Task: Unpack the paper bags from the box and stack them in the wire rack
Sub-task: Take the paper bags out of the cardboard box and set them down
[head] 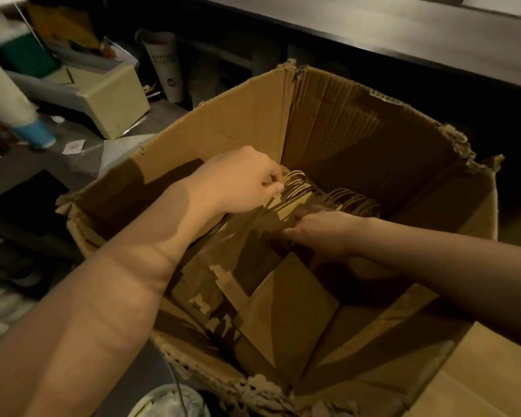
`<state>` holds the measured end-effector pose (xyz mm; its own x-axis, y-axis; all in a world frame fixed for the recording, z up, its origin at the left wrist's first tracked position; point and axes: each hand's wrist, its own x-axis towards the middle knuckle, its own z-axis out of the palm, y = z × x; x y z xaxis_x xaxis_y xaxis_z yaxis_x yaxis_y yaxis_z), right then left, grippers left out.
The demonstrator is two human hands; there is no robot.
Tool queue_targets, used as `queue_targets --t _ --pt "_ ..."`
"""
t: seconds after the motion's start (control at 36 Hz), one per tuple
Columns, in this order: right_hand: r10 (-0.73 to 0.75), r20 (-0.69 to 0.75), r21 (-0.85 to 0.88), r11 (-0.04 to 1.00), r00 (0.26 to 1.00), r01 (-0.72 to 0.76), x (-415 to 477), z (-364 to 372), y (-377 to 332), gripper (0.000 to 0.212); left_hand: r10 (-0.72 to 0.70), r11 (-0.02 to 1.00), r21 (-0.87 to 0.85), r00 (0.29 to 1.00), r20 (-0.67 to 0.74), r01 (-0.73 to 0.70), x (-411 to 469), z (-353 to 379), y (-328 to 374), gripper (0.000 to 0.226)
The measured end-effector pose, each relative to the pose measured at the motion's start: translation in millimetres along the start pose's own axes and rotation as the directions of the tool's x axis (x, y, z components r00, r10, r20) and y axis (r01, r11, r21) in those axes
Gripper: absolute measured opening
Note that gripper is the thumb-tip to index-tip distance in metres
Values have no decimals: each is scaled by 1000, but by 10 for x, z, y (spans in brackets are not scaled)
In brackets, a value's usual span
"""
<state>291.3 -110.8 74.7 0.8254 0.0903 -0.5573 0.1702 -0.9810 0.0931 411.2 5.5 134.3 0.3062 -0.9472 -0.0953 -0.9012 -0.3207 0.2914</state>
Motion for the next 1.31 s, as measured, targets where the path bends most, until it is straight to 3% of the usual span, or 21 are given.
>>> queue_targets --t 0.08,0.22,0.31,0.36,0.42,0.53,0.61,0.67,0.94,1.08,1.22,1.31 --pt "-52 -29 -85 995 998 49 -35 -42 62 48 -9 999 -33 996 88 12 -20 38 8 27" --pt "-63 -141 -182 983 988 36 -89 -135 175 32 -41 995 -84 976 216 60 -14 95 68 40" --pt "-71 -277 -198 980 958 16 -160 -176 231 25 -55 990 -96 923 382 99 4 134 123 55" --pt "-71 -371 -167 986 926 9 -224 -198 258 26 -60 961 -211 883 465 176 1 152 132 63" --pt "-87 -479 -151 988 873 16 -293 -235 265 25 -44 931 -292 863 503 218 9 169 115 69" --pt "-112 -726 -158 987 679 -6 -363 -303 309 20 -89 889 -336 838 538 310 24 216 167 81" --pt "-139 -803 -199 979 579 -41 -368 -325 321 29 -166 829 -429 892 421 358 61 258 204 28" --pt "-149 -836 -207 977 528 -52 -362 -315 324 29 -225 795 -480 915 335 371 68 260 214 16" --pt "-106 -895 -184 973 433 -141 -256 -242 395 26 -259 750 -590 953 155 300 90 290 202 13" --pt "-79 -912 -167 968 403 -188 -229 -219 456 32 -299 701 -643 946 128 309 91 293 186 27" --pt "103 -925 -22 947 367 -320 -269 -227 492 53 -358 631 -694 924 138 348 78 269 146 53" --pt "252 -908 122 923 335 -365 -287 -221 506 63 -391 572 -753 915 99 326 77 202 145 53"
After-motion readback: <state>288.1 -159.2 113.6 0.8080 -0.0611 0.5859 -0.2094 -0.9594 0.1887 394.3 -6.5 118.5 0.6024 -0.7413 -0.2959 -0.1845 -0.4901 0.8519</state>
